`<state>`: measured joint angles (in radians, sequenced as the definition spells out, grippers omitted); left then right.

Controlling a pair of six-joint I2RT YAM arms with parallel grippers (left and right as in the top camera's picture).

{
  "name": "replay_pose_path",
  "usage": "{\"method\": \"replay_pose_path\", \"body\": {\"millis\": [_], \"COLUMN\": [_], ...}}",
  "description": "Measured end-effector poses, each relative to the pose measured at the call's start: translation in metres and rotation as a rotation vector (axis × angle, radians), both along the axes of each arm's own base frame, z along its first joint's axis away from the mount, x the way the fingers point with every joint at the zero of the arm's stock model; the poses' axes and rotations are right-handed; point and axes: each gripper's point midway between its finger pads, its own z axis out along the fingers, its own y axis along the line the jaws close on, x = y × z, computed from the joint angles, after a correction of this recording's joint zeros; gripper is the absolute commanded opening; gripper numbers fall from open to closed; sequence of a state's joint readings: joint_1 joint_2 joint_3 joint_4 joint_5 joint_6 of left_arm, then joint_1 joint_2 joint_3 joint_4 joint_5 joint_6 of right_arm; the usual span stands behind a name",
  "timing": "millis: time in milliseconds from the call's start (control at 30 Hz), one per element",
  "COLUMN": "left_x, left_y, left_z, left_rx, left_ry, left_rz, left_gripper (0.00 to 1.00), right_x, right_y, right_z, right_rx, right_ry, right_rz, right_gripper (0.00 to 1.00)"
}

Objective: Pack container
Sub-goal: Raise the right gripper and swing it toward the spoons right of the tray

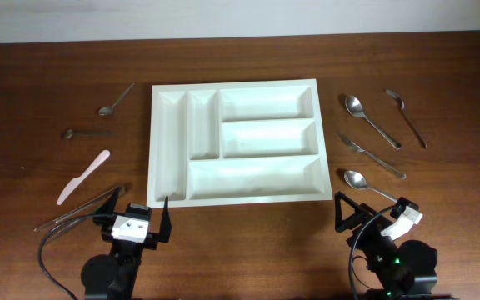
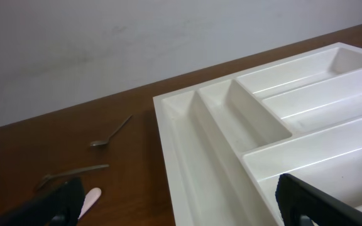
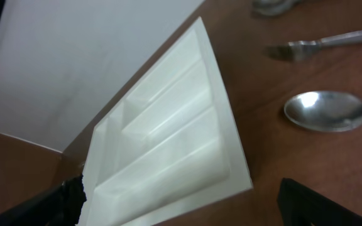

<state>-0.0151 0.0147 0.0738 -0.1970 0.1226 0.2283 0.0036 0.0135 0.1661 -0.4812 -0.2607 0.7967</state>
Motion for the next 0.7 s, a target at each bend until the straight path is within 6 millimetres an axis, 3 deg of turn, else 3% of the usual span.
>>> {"method": "replay_pose_path", "body": {"millis": [200,700], "left_x": [0.0,0.0], "left_y": [0.0,0.0], "left_z": [0.0,0.0], "left_rx": [0.0,0.0], "left_ry": [0.0,0.0], "left_rz": [0.0,0.0], "left_gripper": [0.99,0.99], "right_x": [-0.013,-0.032], "right_y": [0.003,0.043], "right_z": [-0.032,-0.026], "right_rx": [-0.004,-0.071], "right_ry": [0.141,0.092], "right_rz": [0.023,0.316], "right_gripper": [0.99,0.99]}}
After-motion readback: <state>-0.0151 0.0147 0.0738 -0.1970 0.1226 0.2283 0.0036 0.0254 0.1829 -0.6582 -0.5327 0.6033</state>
